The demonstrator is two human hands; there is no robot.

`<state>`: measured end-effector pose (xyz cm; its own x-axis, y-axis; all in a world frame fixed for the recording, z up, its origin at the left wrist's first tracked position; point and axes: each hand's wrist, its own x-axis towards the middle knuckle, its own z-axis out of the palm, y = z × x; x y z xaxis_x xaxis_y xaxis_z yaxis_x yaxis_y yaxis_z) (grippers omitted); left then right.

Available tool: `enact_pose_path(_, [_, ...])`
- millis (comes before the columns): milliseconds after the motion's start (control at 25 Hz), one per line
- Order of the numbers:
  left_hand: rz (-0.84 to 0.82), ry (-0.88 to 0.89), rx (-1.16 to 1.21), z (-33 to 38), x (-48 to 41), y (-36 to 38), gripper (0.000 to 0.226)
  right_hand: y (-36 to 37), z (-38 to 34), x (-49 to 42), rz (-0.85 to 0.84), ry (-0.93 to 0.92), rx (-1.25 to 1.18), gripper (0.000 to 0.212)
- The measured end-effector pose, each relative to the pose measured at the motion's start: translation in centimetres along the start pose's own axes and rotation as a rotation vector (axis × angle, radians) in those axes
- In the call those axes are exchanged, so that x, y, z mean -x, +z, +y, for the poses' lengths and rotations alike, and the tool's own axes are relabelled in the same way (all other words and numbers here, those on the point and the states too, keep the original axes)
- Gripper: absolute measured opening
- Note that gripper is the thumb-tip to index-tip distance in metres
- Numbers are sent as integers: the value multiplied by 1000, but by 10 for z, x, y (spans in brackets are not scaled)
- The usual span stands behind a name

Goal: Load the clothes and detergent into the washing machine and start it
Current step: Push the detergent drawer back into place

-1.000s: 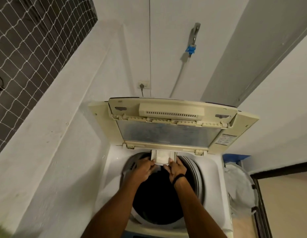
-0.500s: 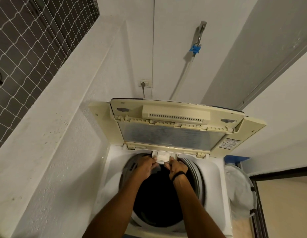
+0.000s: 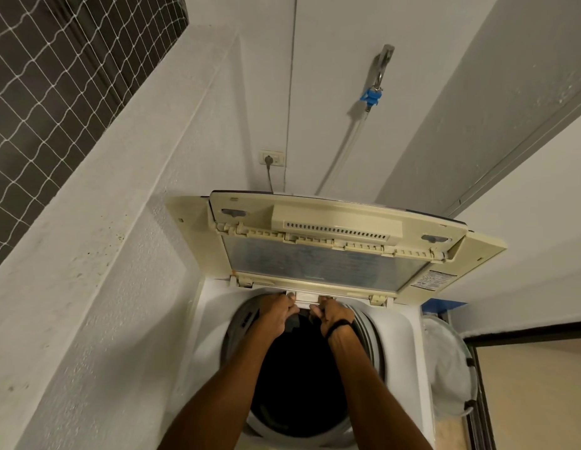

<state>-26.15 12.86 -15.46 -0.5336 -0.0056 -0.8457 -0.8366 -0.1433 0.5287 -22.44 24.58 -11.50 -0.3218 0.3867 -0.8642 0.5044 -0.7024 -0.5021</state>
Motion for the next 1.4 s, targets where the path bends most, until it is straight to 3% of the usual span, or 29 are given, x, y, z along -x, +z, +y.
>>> enact_pose_path(120, [-1,23,39,-2,-1,-2,8,3,-1,2,45,-9,24,14])
enact_pose_path(240, [-10,61,74,-7,0,-2,28,3,3,1,27,-7,10,11])
enact_pose_path(360, [20,77,71,-11,-2,2,30,3,4,1,5,1,-10,9])
enact_pose_path(600, [74,12,152,-23,-26,4,90,6,3,0,32,11,16,23])
enact_pose_path(800, [117,24,132,-7,0,6,76,9,0,2,66,14,34,21])
enact_pose_path(920, [69,-37,141,-4,6,5,80,9,-2,0,72,30,46,16])
enact_pose_path(1040, [56,-46,110,-4,6,6,69,7,0,-2,66,29,57,13])
enact_pose_path(1200, [25,-57,132,-7,-5,2,76,6,3,-4,88,12,40,9])
enact_pose_path(1400, [-2,-77,77,-4,-1,5,46,5,9,-3,25,-28,-54,12])
